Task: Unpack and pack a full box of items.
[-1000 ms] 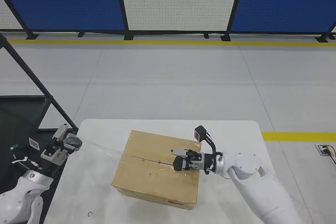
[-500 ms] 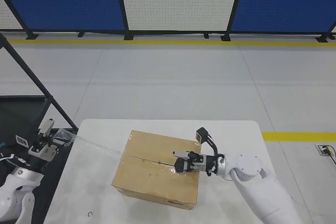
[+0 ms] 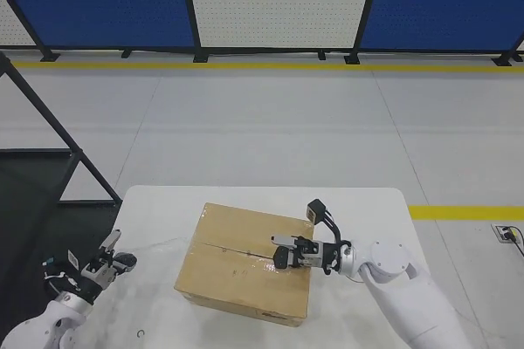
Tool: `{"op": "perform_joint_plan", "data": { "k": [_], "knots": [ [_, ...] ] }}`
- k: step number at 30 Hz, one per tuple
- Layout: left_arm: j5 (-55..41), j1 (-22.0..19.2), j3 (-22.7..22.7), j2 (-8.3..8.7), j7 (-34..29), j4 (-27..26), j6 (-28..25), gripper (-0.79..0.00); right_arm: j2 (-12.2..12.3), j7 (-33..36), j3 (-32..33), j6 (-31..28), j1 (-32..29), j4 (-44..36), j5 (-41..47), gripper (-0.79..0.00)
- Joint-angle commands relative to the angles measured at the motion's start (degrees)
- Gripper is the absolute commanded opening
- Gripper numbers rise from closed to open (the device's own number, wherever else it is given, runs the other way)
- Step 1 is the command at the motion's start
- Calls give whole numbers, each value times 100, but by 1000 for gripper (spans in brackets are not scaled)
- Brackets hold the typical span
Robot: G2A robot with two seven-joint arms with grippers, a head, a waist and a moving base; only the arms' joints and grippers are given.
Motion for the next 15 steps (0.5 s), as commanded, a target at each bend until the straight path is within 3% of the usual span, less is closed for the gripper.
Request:
{"op": "perform_joint_plan", "data": {
  "k": [1, 15],
  "knots": [
    [2, 16, 31, -5, -23, 28, -21, 0, -4, 14, -7, 13, 17, 13, -7, 0],
    [-37, -52, 437, -67, -235, 30, 38, 0, -31, 57, -29, -15, 77, 65, -33, 0]
  ]
}}
